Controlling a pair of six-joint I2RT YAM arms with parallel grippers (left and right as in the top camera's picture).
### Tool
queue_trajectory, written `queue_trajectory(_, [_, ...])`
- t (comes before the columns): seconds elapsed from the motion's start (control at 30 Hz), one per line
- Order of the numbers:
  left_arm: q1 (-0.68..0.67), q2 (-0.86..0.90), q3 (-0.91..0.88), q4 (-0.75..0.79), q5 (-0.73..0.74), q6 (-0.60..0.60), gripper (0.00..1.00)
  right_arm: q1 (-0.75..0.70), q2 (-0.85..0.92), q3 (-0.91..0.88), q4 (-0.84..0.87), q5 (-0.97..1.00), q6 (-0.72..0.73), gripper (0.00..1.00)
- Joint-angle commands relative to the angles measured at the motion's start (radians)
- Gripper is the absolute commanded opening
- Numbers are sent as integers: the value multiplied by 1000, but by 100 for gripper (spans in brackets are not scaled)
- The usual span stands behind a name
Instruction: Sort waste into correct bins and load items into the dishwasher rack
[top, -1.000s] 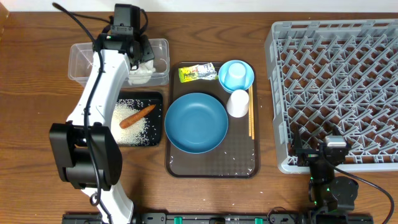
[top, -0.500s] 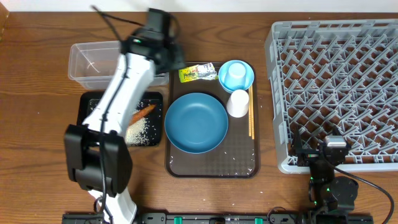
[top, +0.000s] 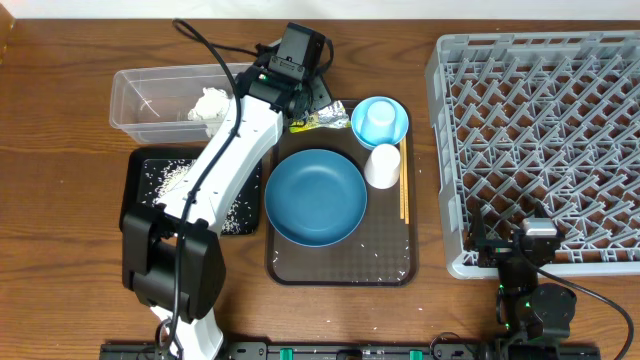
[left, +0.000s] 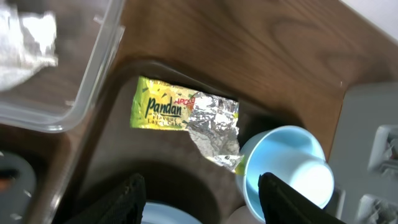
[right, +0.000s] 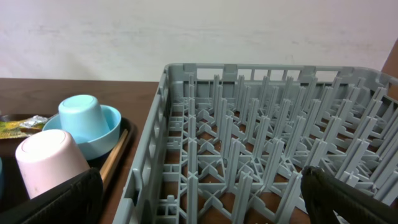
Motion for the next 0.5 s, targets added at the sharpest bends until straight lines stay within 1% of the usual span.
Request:
queue_trajectory(0.0, [2,60,2,2,21,-261,61,0,-5,-3,-2,6,18,99])
queue_trajectory(0.07, [2,84,2,5,65,-343,61,0,-5,-3,-2,6,18,99])
queue_trajectory(0.2, [0,137,2,24,139,-427,61,0,-5,-3,-2,6,18,99])
queue_trajectory(0.33, [-5,163,2,68,194,-430,61,0,-5,-3,-2,6,18,99])
queue_trajectory(0.47, [-24,172,2,95,197,-449,61,0,-5,-3,-2,6,18,99])
